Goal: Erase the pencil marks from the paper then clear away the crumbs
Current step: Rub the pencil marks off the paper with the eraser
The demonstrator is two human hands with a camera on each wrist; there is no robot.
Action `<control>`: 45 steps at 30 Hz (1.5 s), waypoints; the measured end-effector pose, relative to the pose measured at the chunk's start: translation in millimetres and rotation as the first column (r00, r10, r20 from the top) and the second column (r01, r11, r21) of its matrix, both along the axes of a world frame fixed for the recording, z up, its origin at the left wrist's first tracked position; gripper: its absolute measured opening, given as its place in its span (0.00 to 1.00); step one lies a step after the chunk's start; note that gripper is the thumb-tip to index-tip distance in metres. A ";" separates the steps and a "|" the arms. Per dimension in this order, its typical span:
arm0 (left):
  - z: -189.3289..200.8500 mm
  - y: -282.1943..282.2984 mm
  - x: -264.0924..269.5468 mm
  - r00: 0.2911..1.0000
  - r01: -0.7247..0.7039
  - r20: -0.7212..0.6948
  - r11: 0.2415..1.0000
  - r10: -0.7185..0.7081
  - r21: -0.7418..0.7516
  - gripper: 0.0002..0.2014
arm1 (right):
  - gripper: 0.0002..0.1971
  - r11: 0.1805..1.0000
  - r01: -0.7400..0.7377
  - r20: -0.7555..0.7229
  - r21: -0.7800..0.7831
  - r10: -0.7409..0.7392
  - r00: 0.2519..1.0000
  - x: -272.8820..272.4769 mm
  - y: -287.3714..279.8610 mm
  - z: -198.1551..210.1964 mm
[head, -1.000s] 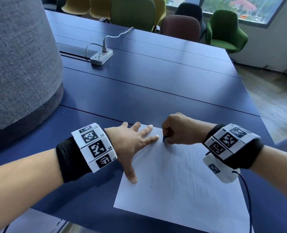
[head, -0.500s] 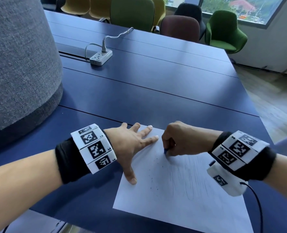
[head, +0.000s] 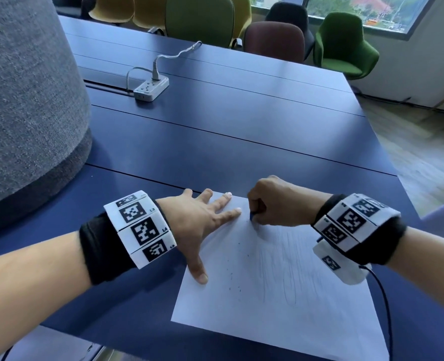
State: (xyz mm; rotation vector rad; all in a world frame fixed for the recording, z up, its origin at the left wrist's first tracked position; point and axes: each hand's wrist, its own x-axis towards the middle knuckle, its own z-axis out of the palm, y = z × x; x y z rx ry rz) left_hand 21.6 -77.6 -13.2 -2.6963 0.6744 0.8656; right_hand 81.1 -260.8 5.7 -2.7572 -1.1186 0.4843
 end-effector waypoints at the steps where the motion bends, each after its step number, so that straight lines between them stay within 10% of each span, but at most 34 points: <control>1: 0.4 -0.3 0.0 1.000 0.004 0.004 1.000 -0.004 0.003 0.69 | 0.03 1.000 -0.015 0.003 -0.001 0.015 1.000 -6.5 -0.8 -1.2; 26: 3.0 -2.5 -1.2 1.000 -0.014 0.008 1.000 0.014 0.011 0.69 | 0.04 0.990 -0.138 -0.176 0.019 0.139 0.974 -79.9 -19.6 -5.5; 38: 2.0 10.9 0.6 0.996 -0.078 -0.042 0.995 0.076 -0.065 0.69 | 0.04 0.993 0.100 -0.149 0.054 -0.091 0.985 -101.3 -92.8 -12.5; 45: -3.9 -15.6 -48.9 0.976 0.136 0.187 0.984 -0.113 -0.116 0.53 | 0.05 0.990 0.127 -0.193 0.064 -0.113 0.975 -98.9 -94.1 -13.6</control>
